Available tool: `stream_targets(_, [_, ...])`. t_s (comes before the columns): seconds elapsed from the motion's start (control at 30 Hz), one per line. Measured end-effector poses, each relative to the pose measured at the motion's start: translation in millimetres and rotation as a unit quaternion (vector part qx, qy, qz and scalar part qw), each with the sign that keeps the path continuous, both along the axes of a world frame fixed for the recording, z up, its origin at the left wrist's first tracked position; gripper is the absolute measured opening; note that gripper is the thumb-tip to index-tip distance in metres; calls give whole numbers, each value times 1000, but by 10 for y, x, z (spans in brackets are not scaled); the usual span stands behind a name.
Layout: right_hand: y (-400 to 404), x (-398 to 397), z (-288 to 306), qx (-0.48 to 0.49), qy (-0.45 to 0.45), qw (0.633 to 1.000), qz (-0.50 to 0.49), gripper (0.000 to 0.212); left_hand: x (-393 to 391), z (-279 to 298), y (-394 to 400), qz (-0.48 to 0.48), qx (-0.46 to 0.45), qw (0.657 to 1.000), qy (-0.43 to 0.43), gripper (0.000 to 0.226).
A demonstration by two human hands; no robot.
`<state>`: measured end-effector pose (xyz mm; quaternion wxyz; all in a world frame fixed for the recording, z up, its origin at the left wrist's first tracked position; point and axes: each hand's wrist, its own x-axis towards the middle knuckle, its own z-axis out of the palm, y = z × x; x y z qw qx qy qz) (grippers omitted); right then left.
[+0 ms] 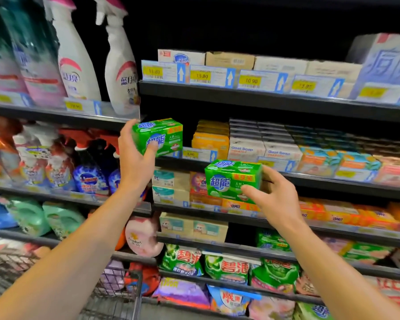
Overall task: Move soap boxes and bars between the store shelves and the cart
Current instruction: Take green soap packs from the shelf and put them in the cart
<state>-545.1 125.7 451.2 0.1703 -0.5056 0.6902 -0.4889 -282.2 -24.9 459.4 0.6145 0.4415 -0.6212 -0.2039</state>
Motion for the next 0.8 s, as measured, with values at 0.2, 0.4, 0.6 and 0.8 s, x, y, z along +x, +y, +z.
stream_targets(0.2, [-77,-76,-53,12,-13,1000,15,73,-17,40,27,-19,39,993,106,41])
stream_targets(0.4, [-59,-206,-64,14,-32,999,15,73,-298,233,110,-79,105,980,152,27])
stream_targets(0.6, [-38,-350,-32,13,-37,999,7,93,-483,448,-30,-55,118,989,72,20])
stream_targets(0.8, [-57,-396,-36,8,-34,999,12,95,-483,515,-86,-111,214,952,188,33])
